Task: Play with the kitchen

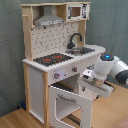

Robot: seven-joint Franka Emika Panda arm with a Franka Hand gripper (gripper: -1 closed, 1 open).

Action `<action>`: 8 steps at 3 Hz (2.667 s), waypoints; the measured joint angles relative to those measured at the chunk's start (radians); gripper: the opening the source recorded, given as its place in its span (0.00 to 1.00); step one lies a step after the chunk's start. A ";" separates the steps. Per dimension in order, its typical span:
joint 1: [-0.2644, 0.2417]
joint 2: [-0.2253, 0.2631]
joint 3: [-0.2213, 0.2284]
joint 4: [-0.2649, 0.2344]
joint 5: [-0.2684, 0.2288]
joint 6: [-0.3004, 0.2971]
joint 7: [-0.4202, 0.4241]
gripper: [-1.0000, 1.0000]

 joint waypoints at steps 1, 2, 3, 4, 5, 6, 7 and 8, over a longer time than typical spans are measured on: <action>0.027 -0.054 -0.033 0.040 0.000 -0.091 0.000 1.00; 0.055 -0.097 -0.064 0.068 -0.002 -0.170 -0.002 1.00; 0.089 -0.142 -0.100 0.093 -0.007 -0.255 -0.007 1.00; 0.128 -0.191 -0.140 0.114 -0.015 -0.347 -0.017 1.00; 0.171 -0.243 -0.180 0.132 -0.027 -0.446 -0.032 1.00; 0.213 -0.296 -0.217 0.147 -0.046 -0.542 -0.051 1.00; 0.251 -0.347 -0.244 0.156 -0.069 -0.625 -0.074 1.00; 0.288 -0.410 -0.259 0.159 -0.112 -0.709 -0.109 1.00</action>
